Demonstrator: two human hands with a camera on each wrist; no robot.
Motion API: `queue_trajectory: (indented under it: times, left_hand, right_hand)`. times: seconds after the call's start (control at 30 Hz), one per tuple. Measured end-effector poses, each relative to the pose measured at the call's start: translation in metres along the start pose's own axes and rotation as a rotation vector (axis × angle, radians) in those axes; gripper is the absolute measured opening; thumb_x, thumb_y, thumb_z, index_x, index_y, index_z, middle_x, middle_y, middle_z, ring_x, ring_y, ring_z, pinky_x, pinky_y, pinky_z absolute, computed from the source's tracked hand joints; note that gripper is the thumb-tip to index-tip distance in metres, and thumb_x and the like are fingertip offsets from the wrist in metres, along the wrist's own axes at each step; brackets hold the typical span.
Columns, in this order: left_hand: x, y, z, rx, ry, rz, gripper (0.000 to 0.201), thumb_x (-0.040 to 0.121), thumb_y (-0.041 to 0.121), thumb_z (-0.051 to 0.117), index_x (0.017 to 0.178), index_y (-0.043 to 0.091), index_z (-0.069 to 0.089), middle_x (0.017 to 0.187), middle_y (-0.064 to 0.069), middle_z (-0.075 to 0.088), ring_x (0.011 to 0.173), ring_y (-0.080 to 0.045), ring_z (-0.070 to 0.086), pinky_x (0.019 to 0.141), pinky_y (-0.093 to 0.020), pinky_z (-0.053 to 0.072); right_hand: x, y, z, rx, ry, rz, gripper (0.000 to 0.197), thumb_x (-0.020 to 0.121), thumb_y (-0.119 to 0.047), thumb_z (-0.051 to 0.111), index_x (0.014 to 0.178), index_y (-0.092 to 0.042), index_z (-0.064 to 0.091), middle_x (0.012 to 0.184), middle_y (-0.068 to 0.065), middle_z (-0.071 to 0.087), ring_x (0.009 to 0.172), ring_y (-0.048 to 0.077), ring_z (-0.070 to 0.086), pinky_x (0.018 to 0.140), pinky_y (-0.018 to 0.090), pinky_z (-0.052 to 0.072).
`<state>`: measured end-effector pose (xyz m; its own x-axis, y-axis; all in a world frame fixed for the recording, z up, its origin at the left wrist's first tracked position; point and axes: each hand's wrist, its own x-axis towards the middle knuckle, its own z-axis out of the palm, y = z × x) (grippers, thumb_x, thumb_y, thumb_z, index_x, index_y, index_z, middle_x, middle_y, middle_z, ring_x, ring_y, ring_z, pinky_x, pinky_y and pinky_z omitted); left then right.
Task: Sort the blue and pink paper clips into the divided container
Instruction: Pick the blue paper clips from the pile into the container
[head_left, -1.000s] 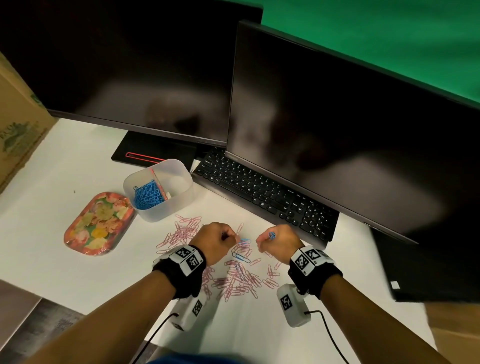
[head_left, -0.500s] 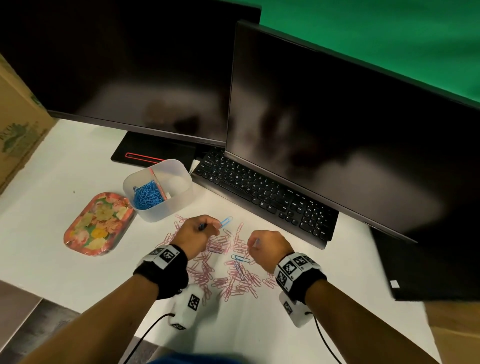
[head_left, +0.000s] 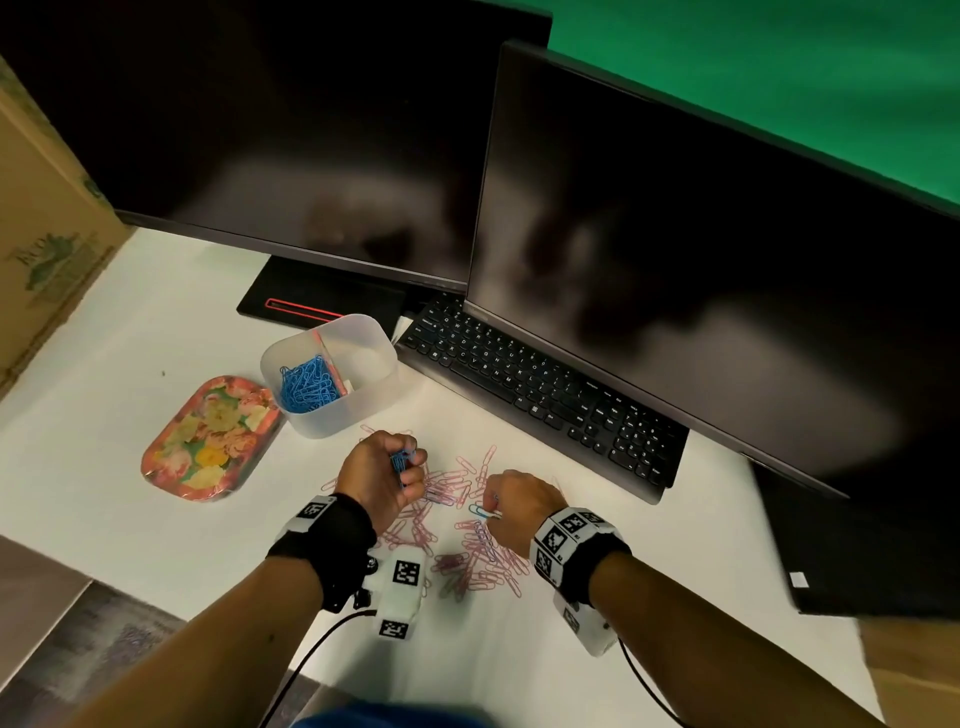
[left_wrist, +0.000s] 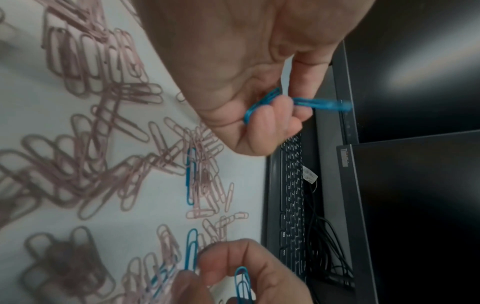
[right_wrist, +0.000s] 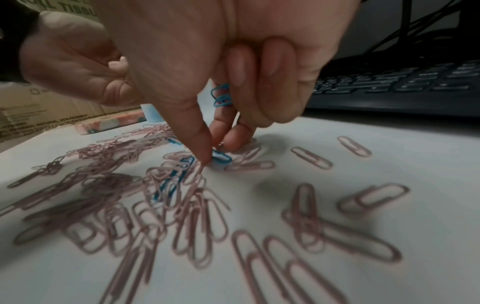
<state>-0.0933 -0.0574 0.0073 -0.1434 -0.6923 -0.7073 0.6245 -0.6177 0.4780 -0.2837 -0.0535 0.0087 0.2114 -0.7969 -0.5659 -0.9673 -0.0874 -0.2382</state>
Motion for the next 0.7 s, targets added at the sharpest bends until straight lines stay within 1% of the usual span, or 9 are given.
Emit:
queue_trajectory:
  times: [0.1,0.2,0.27,0.33,0.43,0.53,0.6,0.67,0.7]
  left_hand:
    - [0.0,0.001,0.0,-0.017,0.018,0.015,0.015,0.078,0.011,0.034,0.068,0.011,0.046,0.063,-0.003,0.044,0.048,-0.014,0.036,0.045,-0.019,0.029]
    - [0.0,0.002,0.0,-0.028,0.054,0.009,0.016,0.079,0.008,0.034,0.07,0.012,0.047,0.056,0.0,0.037,0.047,-0.013,0.035,0.043,-0.018,0.03]
    - [0.0,0.004,-0.001,-0.038,0.063,0.001,0.016,0.081,0.009,0.035,0.072,0.012,0.048,0.057,0.001,0.038,0.047,-0.013,0.038,0.043,-0.017,0.032]
    - [0.0,0.006,-0.002,-0.02,0.068,-0.024,0.016,0.083,0.013,0.037,0.073,0.013,0.05,0.06,0.0,0.041,0.047,-0.013,0.04,0.043,-0.016,0.035]
    - [0.001,0.008,-0.004,0.13,0.11,-0.053,0.017,0.088,0.022,0.044,0.073,0.016,0.051,0.062,0.001,0.043,0.046,-0.012,0.037,0.041,-0.017,0.028]
    - [-0.001,0.016,-0.006,0.319,0.191,-0.022,0.018,0.092,0.028,0.052,0.081,0.014,0.055,0.066,-0.002,0.046,0.051,-0.015,0.037,0.047,-0.022,0.027]
    - [-0.008,0.03,-0.007,0.282,0.164,-0.009,0.019,0.094,0.031,0.052,0.085,0.014,0.054,0.068,-0.003,0.048,0.055,-0.016,0.04,0.051,-0.026,0.03]
    - [-0.018,0.051,-0.009,0.175,0.105,0.026,0.021,0.094,0.033,0.05,0.091,0.013,0.053,0.07,-0.004,0.052,0.061,-0.017,0.046,0.055,-0.028,0.036]
    - [-0.023,0.063,-0.011,0.142,0.089,0.056,0.023,0.095,0.035,0.05,0.094,0.012,0.053,0.074,-0.004,0.054,0.064,-0.018,0.05,0.058,-0.03,0.04]
  right_hand:
    - [0.001,-0.003,0.001,0.04,0.013,-0.018,0.012,0.087,-0.02,0.06,0.098,-0.025,0.06,0.113,-0.001,0.061,0.101,0.023,0.059,0.081,0.027,0.046]
    - [0.003,-0.008,0.002,0.052,0.011,0.0,0.017,0.087,-0.012,0.057,0.1,-0.023,0.061,0.111,0.002,0.063,0.099,0.025,0.061,0.079,0.028,0.048]
    - [0.006,-0.01,0.001,0.066,-0.003,0.031,0.022,0.086,-0.008,0.056,0.102,-0.023,0.062,0.112,0.003,0.064,0.098,0.026,0.062,0.079,0.027,0.05]
    - [0.01,-0.011,0.001,0.094,-0.03,0.076,0.026,0.085,-0.007,0.057,0.105,-0.023,0.062,0.114,0.004,0.063,0.099,0.027,0.062,0.081,0.028,0.053]
    - [0.015,-0.013,0.0,0.089,-0.064,0.125,0.03,0.083,-0.008,0.059,0.109,-0.023,0.063,0.117,0.003,0.062,0.103,0.026,0.062,0.085,0.03,0.053]
    - [0.012,-0.015,-0.004,0.131,-0.034,0.131,0.02,0.084,-0.014,0.057,0.099,-0.022,0.067,0.109,0.003,0.066,0.097,0.026,0.064,0.081,0.029,0.054]
    - [0.012,-0.02,-0.011,0.277,0.017,0.105,0.008,0.083,-0.021,0.057,0.082,-0.024,0.064,0.098,0.001,0.068,0.091,0.024,0.065,0.077,0.026,0.053]
    - [0.019,-0.034,-0.024,0.432,0.05,0.033,0.01,0.082,-0.023,0.059,0.072,-0.024,0.06,0.087,0.0,0.067,0.084,0.021,0.064,0.075,0.025,0.052]
    - [0.024,-0.045,-0.032,0.519,0.035,-0.012,0.012,0.082,-0.021,0.059,0.071,-0.024,0.059,0.084,0.0,0.067,0.077,0.02,0.062,0.071,0.027,0.051]
